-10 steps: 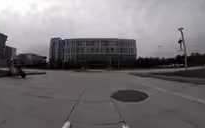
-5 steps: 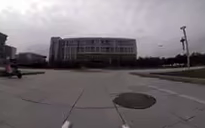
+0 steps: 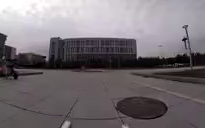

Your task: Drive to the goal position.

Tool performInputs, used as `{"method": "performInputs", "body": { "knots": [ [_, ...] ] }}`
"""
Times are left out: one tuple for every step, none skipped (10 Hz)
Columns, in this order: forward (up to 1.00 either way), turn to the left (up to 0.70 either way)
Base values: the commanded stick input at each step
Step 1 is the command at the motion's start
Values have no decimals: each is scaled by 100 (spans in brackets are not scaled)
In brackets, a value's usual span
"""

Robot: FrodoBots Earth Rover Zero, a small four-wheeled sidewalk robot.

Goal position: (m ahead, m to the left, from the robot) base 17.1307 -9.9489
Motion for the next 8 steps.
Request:
{"method": "performInputs", "body": {
  "knots": [
    [70, 0],
    [70, 0],
    [70, 0],
    [70, 0],
    [70, 0],
    [70, 0],
    [70, 0],
    [70, 0]
  ]
}}
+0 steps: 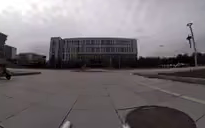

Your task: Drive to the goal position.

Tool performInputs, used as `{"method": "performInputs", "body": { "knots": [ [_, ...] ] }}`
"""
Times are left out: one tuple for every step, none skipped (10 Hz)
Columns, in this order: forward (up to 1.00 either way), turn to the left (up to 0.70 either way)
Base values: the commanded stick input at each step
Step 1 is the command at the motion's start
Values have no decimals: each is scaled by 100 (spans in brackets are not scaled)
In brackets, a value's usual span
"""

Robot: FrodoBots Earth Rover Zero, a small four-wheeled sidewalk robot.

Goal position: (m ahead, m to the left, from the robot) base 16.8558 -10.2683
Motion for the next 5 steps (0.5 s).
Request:
{"method": "performInputs", "body": {
  "knots": [
    [70, 0],
    [70, 0],
    [70, 0],
    [70, 0],
    [70, 0]
  ]
}}
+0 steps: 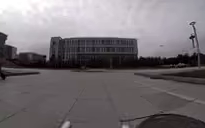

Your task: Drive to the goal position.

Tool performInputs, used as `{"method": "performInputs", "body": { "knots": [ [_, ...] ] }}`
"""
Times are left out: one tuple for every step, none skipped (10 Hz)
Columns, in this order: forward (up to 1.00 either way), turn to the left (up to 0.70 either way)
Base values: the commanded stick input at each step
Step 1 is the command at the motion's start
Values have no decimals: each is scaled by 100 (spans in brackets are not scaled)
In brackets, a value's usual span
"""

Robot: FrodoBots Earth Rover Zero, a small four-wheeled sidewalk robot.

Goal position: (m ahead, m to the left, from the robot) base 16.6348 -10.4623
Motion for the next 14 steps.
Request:
{"method": "performInputs", "body": {
  "knots": [
    [70, 0],
    [70, 0],
    [70, 0],
    [70, 0],
    [70, 0],
    [70, 0],
    [70, 0],
    [70, 0],
    [70, -3],
    [70, -20],
    [70, -4],
    [70, 0],
    [70, 0],
    [70, 0]
  ]
}}
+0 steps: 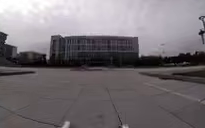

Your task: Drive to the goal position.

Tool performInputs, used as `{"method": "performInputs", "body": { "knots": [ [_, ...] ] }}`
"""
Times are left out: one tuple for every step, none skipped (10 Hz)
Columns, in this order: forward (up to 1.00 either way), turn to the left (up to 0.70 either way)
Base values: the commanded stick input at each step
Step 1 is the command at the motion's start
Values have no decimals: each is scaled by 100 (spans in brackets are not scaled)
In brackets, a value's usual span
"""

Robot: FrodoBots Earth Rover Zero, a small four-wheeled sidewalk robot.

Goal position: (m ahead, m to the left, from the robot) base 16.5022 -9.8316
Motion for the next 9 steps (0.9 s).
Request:
{"method": "performInputs", "body": {
  "knots": [
    [70, 0],
    [70, 0],
    [70, 0],
    [70, 0],
    [70, 0],
    [70, 0],
    [70, 0],
    [70, 0],
    [70, 0]
  ]
}}
